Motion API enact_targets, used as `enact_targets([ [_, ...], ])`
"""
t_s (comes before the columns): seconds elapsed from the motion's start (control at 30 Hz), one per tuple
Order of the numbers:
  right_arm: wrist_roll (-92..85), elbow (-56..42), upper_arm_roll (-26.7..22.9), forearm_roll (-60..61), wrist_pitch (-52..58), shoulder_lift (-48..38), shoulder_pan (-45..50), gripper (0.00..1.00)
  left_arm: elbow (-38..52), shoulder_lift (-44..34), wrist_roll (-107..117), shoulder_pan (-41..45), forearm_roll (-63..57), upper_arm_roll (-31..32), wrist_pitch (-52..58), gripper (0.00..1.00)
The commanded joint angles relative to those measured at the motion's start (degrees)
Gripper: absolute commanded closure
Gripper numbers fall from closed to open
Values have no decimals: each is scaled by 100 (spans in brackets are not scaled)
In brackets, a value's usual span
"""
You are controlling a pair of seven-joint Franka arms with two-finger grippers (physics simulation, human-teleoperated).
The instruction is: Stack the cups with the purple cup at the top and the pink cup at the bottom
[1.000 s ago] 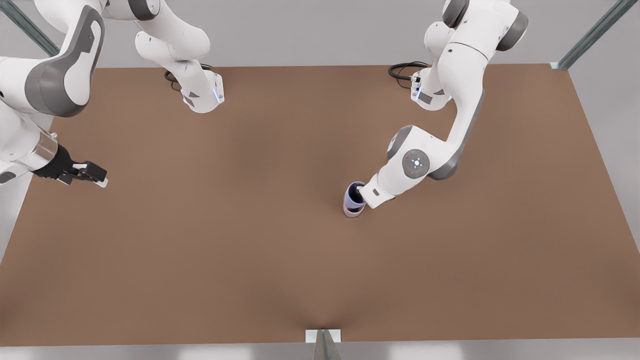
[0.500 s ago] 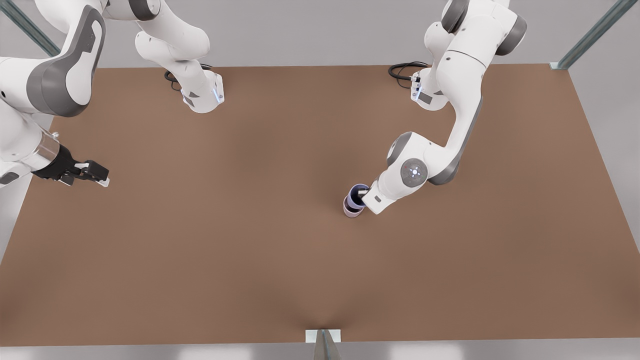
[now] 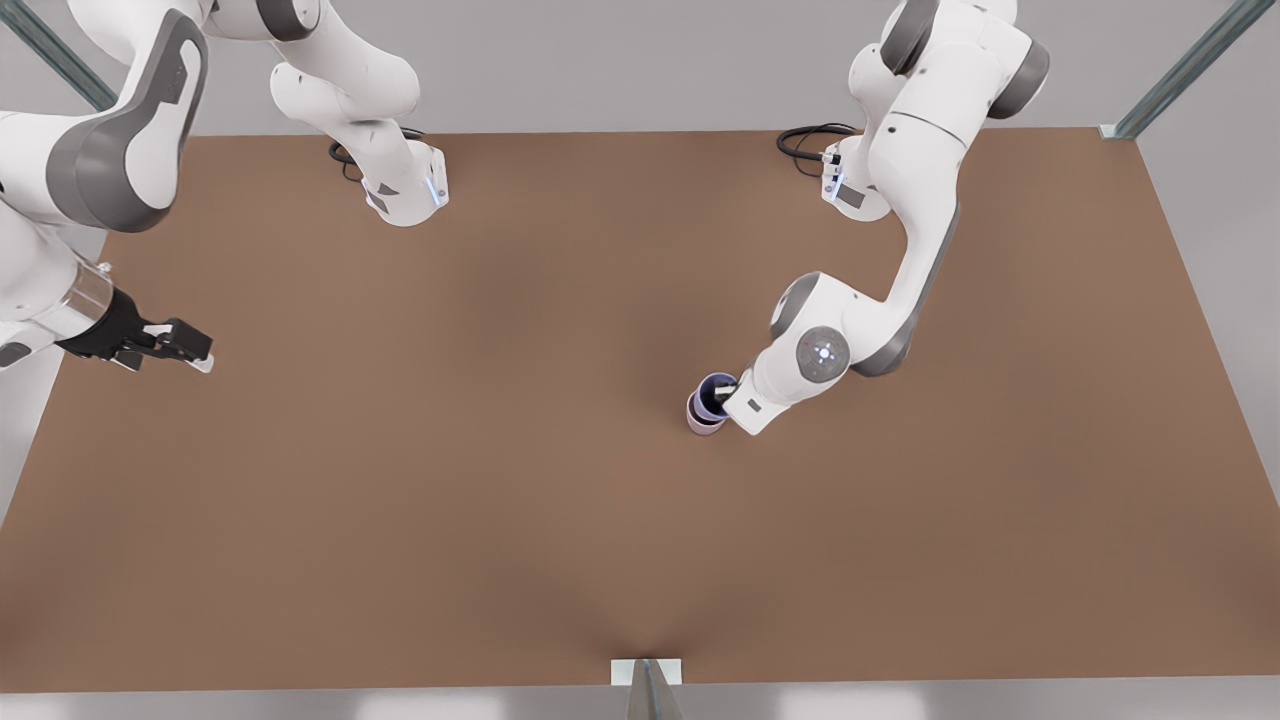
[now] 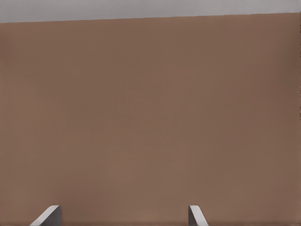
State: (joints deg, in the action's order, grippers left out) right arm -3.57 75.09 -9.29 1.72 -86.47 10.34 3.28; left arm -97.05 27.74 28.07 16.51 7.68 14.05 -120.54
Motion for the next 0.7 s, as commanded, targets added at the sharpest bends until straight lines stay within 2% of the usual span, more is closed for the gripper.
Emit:
enact_targets([
  [0.0,-65,-3,-2,3,-2,-6,6,0,2,12,173,1,6,10,-39,79],
  [0.27,-65,-3,6,-5,-2,-6,33,0,2,56,173,1,-3,1,-101,73],
  [0.5,-65,-3,6,3,-2,-6,24,0,11,65,173,-7,-108,1,-110,72],
  [0.53,-65,-3,6,3,-10,3,41,0,11,65,173,1,-108,10,-110,69],
  [0.57,-65,-3,6,3,-10,3,41,0,11,65,173,1,-108,1,-110,61],
  [0.6,-65,-3,6,3,-10,3,33,0,11,65,164,-7,-117,10,-110,46],
  [0.63,-56,-3,6,3,-10,3,33,0,11,65,164,-7,-152,10,-110,19],
  [0.67,-56,-3,6,3,-10,3,33,0,11,65,164,1,-205,10,-110,5],
])
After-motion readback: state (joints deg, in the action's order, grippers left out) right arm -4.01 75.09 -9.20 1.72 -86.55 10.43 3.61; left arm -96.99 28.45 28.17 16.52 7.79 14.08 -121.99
